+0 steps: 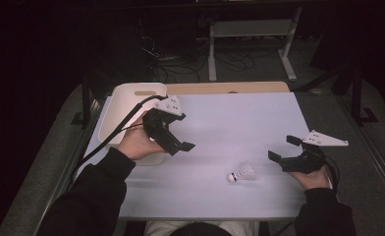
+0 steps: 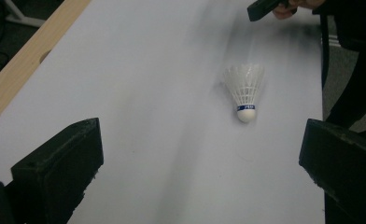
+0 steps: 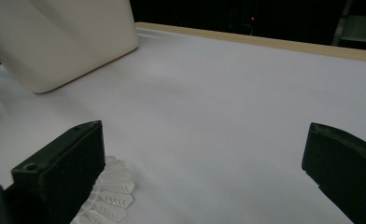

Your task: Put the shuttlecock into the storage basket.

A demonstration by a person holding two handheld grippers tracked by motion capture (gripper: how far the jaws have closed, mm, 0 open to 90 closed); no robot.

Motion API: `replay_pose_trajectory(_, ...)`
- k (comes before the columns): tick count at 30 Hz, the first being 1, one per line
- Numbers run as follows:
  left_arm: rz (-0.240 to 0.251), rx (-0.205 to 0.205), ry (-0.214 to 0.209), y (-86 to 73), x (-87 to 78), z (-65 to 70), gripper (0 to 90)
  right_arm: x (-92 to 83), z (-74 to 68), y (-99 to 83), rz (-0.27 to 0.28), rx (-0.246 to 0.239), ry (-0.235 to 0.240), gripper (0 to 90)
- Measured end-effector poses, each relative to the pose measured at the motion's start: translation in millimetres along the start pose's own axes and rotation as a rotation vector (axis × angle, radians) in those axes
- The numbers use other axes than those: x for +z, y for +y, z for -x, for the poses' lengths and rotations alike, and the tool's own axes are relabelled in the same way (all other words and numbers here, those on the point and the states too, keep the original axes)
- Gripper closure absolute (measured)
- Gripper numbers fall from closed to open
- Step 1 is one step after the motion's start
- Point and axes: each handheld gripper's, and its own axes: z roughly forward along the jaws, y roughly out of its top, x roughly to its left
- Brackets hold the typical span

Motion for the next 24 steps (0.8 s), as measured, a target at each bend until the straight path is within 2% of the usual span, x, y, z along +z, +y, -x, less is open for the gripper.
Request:
replay_pose_trajectory(4,0.005,0.001,-0.025,4.8,7.1,0.8,0.0,0.1,-0.2,0.0,-0.001,0.0,0.001,0.0)
replay_pose_trajectory(9,-0.024,0.002,-0.027,4.3,15.1,-0.9,0.0,0.2,-0.1,0.0,-0.001,0.001,0.002,0.0)
replay_pose_trajectory(24,-0.048,-0.011,-0.061,3.8,37.0,0.3,0.0,1.1,-0.1,-0.2,-0.005,0.0,0.006,0.0)
